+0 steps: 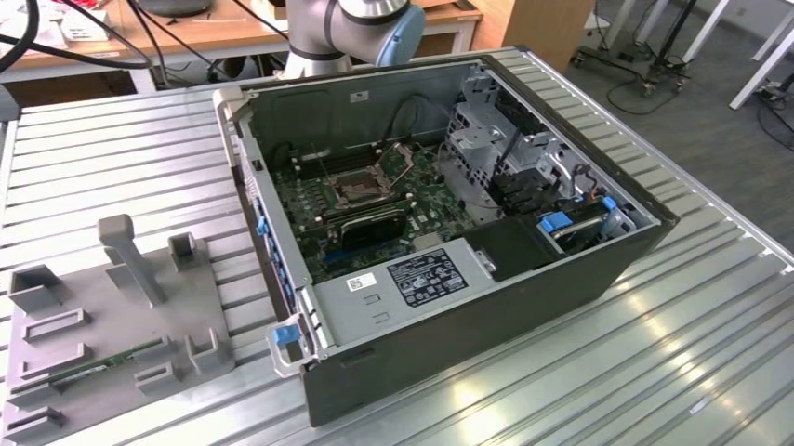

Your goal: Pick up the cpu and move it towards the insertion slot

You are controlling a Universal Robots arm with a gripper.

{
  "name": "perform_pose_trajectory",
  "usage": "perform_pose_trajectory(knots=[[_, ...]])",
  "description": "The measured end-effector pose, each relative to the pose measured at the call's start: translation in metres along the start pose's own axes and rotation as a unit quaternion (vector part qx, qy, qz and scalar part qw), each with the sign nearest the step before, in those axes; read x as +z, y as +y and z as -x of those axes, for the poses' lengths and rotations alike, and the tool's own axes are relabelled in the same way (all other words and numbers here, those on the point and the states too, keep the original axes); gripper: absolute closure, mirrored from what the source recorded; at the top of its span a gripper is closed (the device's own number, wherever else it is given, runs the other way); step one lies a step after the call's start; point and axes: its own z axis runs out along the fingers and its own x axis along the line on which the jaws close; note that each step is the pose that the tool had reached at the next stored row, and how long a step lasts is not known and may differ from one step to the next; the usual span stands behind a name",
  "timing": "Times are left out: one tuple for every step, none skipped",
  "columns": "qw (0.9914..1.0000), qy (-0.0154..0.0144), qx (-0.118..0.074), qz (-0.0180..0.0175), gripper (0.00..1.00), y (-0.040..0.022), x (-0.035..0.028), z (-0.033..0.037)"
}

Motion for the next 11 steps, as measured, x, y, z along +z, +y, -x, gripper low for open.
perform_pose_trajectory(knots=[[1.00000, 0.0000, 0.000, 0.0000, 0.45, 0.0000, 0.0000, 0.0000], [1.00000, 0.0000, 0.000, 0.0000, 0.45, 0.0000, 0.0000, 0.0000], [1.00000, 0.0000, 0.000, 0.0000, 0.45, 0.0000, -0.0001, 0.0000], [1.00000, 0.0001, 0.000, 0.0000, 0.45, 0.0000, -0.0004, 0.0000], [1.00000, 0.0001, 0.000, -0.0001, 0.45, 0.0000, -0.0009, -0.0001], [1.00000, 0.0001, 0.000, -0.0001, 0.45, 0.0000, -0.0013, 0.0000], [1.00000, 0.0000, 0.000, 0.0000, 0.45, 0.0001, -0.0018, 0.0000], [1.00000, 0.0000, 0.000, 0.0000, 0.45, 0.0001, -0.0023, 0.0000], [1.00000, 0.0000, 0.000, 0.0000, 0.45, 0.0001, -0.0027, 0.0000], [1.00000, -0.0001, 0.000, 0.0000, 0.45, 0.0001, -0.0028, 0.0000], [1.00000, 0.0000, 0.000, 0.0000, 0.45, 0.0001, -0.0030, 0.0000]])
